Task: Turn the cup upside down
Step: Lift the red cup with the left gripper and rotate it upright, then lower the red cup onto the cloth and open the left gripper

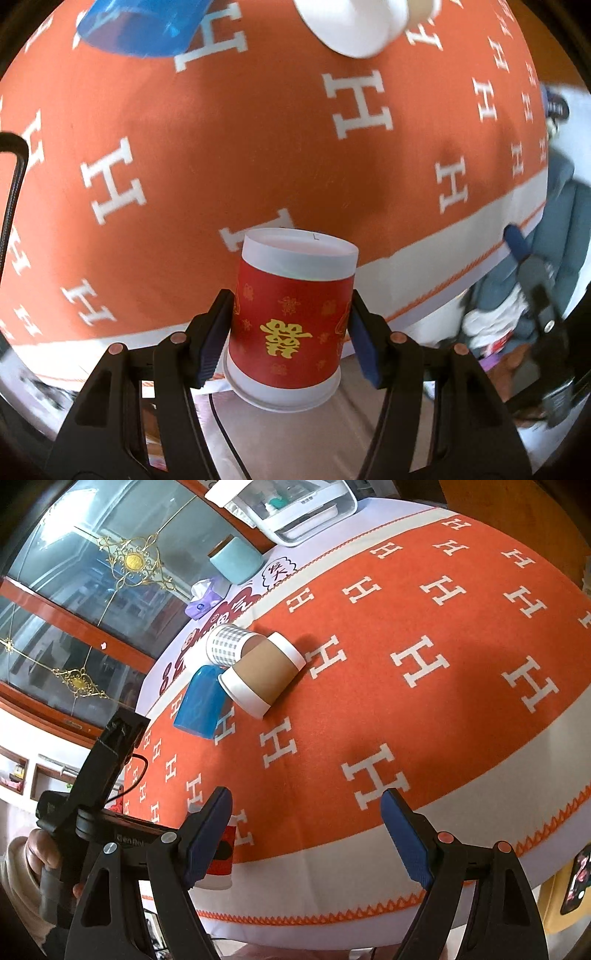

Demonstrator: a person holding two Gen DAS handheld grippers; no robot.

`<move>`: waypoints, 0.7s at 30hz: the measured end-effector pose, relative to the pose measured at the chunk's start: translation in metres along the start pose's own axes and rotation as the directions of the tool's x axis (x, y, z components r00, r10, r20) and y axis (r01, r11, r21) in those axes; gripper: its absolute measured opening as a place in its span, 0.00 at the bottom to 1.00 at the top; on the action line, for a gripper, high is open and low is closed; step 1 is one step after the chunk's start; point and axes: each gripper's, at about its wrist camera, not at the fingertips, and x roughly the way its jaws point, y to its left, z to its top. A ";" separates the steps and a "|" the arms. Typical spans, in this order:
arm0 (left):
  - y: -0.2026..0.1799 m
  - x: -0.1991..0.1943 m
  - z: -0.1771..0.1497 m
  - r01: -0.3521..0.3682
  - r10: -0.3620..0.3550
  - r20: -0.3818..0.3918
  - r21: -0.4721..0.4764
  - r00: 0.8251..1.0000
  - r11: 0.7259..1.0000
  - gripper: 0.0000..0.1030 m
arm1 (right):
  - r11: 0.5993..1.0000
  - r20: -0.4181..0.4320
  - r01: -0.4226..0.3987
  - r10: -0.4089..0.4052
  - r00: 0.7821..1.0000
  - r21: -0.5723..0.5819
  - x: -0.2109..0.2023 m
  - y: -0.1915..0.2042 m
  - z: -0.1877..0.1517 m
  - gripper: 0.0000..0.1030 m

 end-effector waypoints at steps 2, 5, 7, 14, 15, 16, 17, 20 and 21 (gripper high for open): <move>0.005 0.003 -0.002 0.043 -0.043 0.002 -0.057 0.999 0.997 0.56 | 1.000 -0.012 -0.001 0.000 1.000 -0.008 0.004 0.001 0.001 0.82; 0.008 0.001 -0.012 0.084 -0.080 0.035 -0.108 0.996 0.991 0.56 | 1.000 -0.032 -0.002 0.002 0.999 -0.020 0.012 0.005 0.001 0.82; 0.007 -0.004 -0.009 0.126 -0.117 0.067 -0.138 0.991 0.982 0.56 | 1.000 -0.044 -0.001 0.000 0.999 -0.025 0.017 0.006 0.001 0.82; 0.035 -0.004 -0.029 0.180 -0.148 0.137 -0.264 0.979 0.947 0.57 | 0.999 -0.067 -0.003 0.001 0.998 -0.034 0.027 0.011 0.002 0.82; 0.036 -0.003 -0.036 0.176 -0.142 0.136 -0.278 0.980 0.944 0.58 | 0.999 -0.070 -0.004 0.002 0.998 -0.034 0.028 0.011 0.002 0.82; 0.039 -0.002 -0.030 0.176 -0.142 0.134 -0.285 0.981 0.942 0.58 | 0.999 -0.072 -0.004 0.002 0.997 -0.033 0.029 0.011 0.002 0.82; 0.034 -0.002 -0.023 0.176 -0.143 0.132 -0.292 0.981 0.940 0.58 | 1.000 -0.075 -0.004 0.001 0.997 -0.031 0.030 0.011 0.002 0.82; 0.039 0.000 -0.026 0.177 -0.143 0.133 -0.299 0.981 0.938 0.61 | 1.000 -0.077 -0.006 0.004 0.997 -0.025 0.031 0.010 0.003 0.82; 0.042 0.001 -0.029 0.178 -0.145 0.131 -0.299 0.981 0.937 0.66 | 1.000 -0.078 -0.008 0.006 0.997 -0.024 0.031 0.010 0.003 0.82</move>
